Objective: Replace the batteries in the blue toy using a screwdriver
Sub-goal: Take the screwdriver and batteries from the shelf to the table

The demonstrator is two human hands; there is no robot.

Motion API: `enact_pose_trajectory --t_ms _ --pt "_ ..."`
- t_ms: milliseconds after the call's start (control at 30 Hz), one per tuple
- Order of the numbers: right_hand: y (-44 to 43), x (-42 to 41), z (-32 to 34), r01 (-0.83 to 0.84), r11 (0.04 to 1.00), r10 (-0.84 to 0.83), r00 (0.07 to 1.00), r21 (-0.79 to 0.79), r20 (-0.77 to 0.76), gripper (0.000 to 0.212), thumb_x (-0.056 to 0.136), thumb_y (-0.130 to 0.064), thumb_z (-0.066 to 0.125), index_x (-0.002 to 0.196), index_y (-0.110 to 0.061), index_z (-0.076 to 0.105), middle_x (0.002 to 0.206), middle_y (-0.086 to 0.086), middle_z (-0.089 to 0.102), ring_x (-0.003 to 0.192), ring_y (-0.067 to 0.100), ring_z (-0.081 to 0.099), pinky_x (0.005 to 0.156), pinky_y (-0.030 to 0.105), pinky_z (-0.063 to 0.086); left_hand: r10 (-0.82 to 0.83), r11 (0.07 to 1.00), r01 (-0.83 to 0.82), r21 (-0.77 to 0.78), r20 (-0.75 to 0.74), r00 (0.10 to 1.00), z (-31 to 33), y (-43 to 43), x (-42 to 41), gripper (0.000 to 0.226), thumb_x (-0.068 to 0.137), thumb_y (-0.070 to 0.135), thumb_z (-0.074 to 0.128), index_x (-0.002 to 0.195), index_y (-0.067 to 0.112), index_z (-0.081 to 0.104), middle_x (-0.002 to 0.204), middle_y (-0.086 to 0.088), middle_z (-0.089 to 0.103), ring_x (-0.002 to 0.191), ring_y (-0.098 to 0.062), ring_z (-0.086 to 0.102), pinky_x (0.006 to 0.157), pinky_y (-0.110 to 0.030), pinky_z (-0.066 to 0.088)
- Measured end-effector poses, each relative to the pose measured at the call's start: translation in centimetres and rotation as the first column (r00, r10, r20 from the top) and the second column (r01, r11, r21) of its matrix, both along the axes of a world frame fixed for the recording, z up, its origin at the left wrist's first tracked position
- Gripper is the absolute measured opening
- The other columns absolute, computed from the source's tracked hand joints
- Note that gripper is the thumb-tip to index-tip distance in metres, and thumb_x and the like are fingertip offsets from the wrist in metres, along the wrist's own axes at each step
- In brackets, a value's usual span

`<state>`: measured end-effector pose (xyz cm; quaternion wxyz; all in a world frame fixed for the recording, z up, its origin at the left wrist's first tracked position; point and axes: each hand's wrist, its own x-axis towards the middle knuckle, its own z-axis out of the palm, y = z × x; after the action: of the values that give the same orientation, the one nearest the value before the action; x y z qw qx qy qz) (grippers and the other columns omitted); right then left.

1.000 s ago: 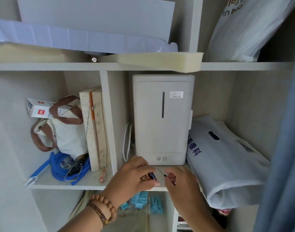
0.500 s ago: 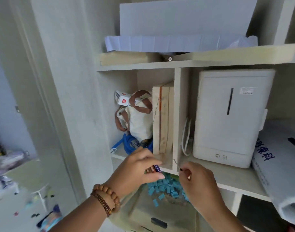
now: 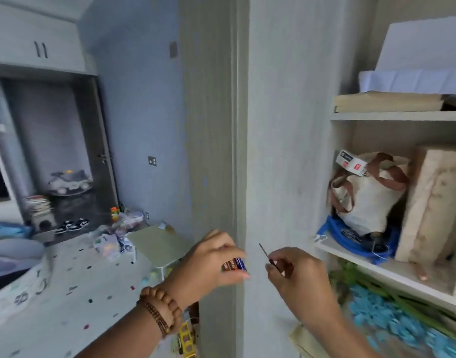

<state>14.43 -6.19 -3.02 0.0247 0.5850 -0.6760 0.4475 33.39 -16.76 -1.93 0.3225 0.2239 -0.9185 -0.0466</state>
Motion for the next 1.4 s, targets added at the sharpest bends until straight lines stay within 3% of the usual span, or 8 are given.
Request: enact_pose_trajectory --t_ms 67,200,300,467,633,1033,1233,1400 --pt "-2.7 5.0 -0.2 -0.065 0.998 0.066 0.998 -0.014 0.018 0.006 0.079 -0.018 0.074 0.076 -0.022 0.071 0.067 -0.007 0.064 0.061 0.01 0.058 0.061 0.013 0.046 0.051 0.999 -0.051 -0.002 0.006 0.999 0.0 -1.3 5.3 0.046 0.08 0.057 0.069 0.106 0.02 0.076 0.096 0.006 0.06 0.096 -0.004 0.05 0.091 -0.01 0.037" --pt "-7.5 13.4 -0.1 -0.176 0.984 0.176 0.984 0.004 0.004 0.022 0.079 -0.013 0.071 0.063 -0.011 0.056 0.061 0.002 0.057 0.06 0.018 0.052 0.061 0.03 0.05 0.191 0.982 -0.191 -0.01 0.035 0.981 -0.2 -3.6 15.0 0.052 0.08 0.064 0.063 0.109 0.023 0.075 0.098 0.008 0.058 0.096 -0.004 0.051 0.089 -0.017 0.044" --pt "-10.8 18.5 0.0 -0.245 0.97 0.245 0.97 0.009 -0.002 0.021 0.078 -0.014 0.074 0.063 -0.016 0.059 0.061 0.001 0.058 0.059 0.016 0.053 0.061 0.031 0.05 0.282 0.959 -0.283 0.008 0.056 0.958 -0.2 -5.4 21.1 0.052 0.08 0.065 0.062 0.112 0.026 0.073 0.101 0.011 0.057 0.099 0.0 0.051 0.09 -0.018 0.045" --pt "-17.0 24.8 -0.7 -0.305 0.952 0.307 0.949 0.038 -0.073 0.014 0.072 -0.011 0.076 0.067 -0.006 0.064 0.057 0.007 0.059 0.056 0.02 0.054 0.057 0.036 0.05 0.396 0.916 -0.396 0.06 0.019 0.918 -1.0 -9.8 28.9 0.051 0.079 0.067 0.061 0.114 0.032 0.07 0.104 0.016 0.052 0.103 0.003 0.048 0.092 -0.007 0.036" --pt "-25.0 29.9 -1.7 -0.342 0.936 0.349 0.93 0.083 -0.11 0.015 0.076 -0.015 0.075 0.066 -0.01 0.065 0.06 0.003 0.061 0.059 0.018 0.056 0.059 0.033 0.052 0.452 0.888 -0.453 0.084 0.032 0.891 -2.9 -16.4 34.6 0.049 0.082 0.066 0.059 0.115 0.033 0.069 0.105 0.015 0.052 0.106 0.0 0.047 0.093 -0.012 0.039" --pt "-49.3 40.2 -1.9 -0.385 0.919 0.39 0.92 0.087 -0.048 0.012 0.08 -0.019 0.074 0.074 -0.009 0.07 0.067 0.005 0.067 0.063 0.021 0.062 0.062 0.033 0.055 0.503 0.862 -0.505 0.041 0.05 0.863 -2.6 -37.2 44.3 0.046 0.084 0.062 0.063 0.114 0.029 0.072 0.105 0.014 0.056 0.102 0.007 0.041 0.091 -0.002 0.03" --pt "-59.5 46.4 -2.4 -0.405 0.907 0.409 0.913 0.114 -0.013 0.007 0.081 -0.023 0.073 0.075 -0.021 0.07 0.069 -0.006 0.066 0.061 0.009 0.06 0.062 0.026 0.055 0.5 0.862 -0.503 0.055 0.06 0.864 -3.8 -47.9 50.0 0.049 0.084 0.067 0.058 0.118 0.033 0.07 0.104 0.021 0.051 0.102 0.013 0.038 0.086 -0.001 0.032" --pt "-68.6 51.1 -3.4 -0.345 0.929 0.35 0.937 0.131 -0.013 0.01 0.081 -0.019 0.071 0.072 -0.015 0.068 0.069 -0.001 0.068 0.062 0.016 0.062 0.063 0.03 0.054 0.438 0.898 -0.439 0.015 0.06 0.897 -4.7 -58.4 54.8 0.048 0.085 0.063 0.061 0.114 0.027 0.072 0.104 0.017 0.054 0.101 0.011 0.039 0.09 0.003 0.028"
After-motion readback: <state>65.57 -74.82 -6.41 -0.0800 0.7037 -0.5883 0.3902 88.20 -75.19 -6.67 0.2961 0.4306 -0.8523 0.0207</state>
